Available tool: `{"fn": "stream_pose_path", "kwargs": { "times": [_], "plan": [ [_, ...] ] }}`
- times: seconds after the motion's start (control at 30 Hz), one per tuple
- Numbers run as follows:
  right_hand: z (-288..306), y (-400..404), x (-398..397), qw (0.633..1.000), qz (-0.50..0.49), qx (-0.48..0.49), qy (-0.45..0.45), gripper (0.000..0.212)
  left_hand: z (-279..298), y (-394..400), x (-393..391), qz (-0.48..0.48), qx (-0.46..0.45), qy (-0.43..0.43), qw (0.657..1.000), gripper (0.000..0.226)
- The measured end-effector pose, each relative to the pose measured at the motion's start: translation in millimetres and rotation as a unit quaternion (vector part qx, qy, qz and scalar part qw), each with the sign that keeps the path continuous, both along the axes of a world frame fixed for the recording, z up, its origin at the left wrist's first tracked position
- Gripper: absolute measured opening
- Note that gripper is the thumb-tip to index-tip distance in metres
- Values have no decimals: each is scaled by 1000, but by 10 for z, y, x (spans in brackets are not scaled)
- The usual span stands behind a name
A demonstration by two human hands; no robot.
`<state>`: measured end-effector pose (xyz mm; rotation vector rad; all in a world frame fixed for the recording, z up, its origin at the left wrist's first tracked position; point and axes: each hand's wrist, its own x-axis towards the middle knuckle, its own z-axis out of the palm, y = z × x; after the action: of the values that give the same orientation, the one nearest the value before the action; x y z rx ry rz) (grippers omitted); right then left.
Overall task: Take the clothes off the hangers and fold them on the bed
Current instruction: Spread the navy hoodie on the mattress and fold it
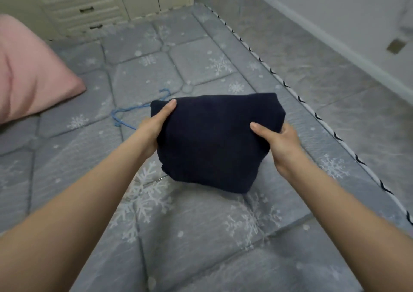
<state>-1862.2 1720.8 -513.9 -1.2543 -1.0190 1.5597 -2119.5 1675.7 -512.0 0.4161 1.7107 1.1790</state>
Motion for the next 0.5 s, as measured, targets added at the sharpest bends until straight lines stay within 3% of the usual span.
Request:
{"fn": "stream_pose_path", "kwargs": {
  "times": [0.1,0.2,0.3,0.4,0.5],
  "plan": [
    [268,199,-29,996,38,85,-18,33,197,-43,4,36,110,11,993,41],
    [241,227,3,990,58,117,-43,41,157,-200,-23,16,167,28,985,24],
    [-152,112,136,989,101,74,-82,47,-143,-467,-5,-29,114,28,993,33],
    [-661,-139,301,978,178,-48,-101,58,-647,-824,78,-65,-7,-1,998,50],
    [-1201,-547,423,939,223,-150,-213,22,-1237,-1347,277,-101,-152,-4,983,76]
  ]
}}
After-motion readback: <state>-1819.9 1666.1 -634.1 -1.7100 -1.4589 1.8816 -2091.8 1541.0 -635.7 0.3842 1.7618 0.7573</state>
